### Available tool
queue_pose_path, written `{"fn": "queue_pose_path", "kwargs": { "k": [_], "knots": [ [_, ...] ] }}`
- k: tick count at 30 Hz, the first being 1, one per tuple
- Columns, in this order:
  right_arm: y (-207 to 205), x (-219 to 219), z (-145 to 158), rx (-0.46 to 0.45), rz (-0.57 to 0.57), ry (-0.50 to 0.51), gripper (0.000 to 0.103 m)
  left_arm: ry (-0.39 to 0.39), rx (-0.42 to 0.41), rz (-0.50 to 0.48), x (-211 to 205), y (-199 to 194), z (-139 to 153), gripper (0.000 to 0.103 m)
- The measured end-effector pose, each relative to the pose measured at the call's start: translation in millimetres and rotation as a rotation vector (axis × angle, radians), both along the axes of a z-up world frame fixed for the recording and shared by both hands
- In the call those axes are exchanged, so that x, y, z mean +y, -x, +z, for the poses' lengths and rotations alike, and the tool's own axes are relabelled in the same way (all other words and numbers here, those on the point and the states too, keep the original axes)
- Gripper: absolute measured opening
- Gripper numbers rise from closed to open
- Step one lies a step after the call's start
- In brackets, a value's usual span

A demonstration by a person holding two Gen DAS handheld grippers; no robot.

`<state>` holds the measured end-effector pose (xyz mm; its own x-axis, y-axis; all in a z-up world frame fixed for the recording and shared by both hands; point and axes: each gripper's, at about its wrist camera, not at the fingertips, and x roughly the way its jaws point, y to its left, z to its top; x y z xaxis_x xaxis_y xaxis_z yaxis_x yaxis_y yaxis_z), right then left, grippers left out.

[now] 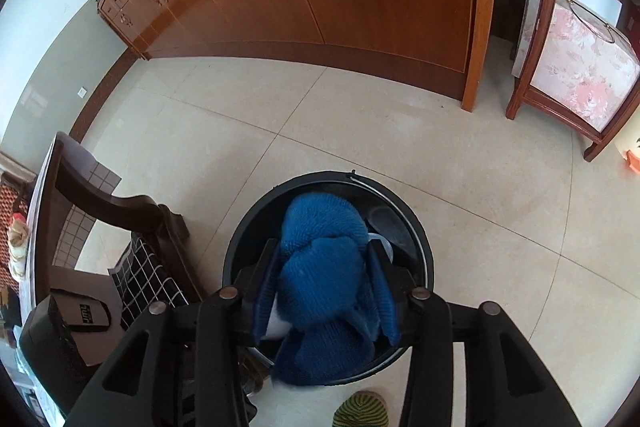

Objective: Collect trash
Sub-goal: 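Open both tools to drop the bag and towel into the bin, then move both open tools back over the light blue mask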

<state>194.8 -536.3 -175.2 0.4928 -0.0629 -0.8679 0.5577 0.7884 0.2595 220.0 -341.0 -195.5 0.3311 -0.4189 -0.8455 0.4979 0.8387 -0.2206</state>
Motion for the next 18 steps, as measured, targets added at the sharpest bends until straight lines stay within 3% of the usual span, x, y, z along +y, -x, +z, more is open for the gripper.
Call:
{"fn": "queue_pose_path", "kwargs": {
  "k": [10,18],
  "knots": [
    [9.1,0.1,15.9,-0.03,-0.039,0.063,0.049,0.023,-0.109,0.061,23.7,8.1,39.9,0.072],
    [11.5,30.1,35.4,-0.045,0.024,0.179,0.049,0.057,-0.224,0.087,49.2,17.4,91.1,0.072]
  ]
}}
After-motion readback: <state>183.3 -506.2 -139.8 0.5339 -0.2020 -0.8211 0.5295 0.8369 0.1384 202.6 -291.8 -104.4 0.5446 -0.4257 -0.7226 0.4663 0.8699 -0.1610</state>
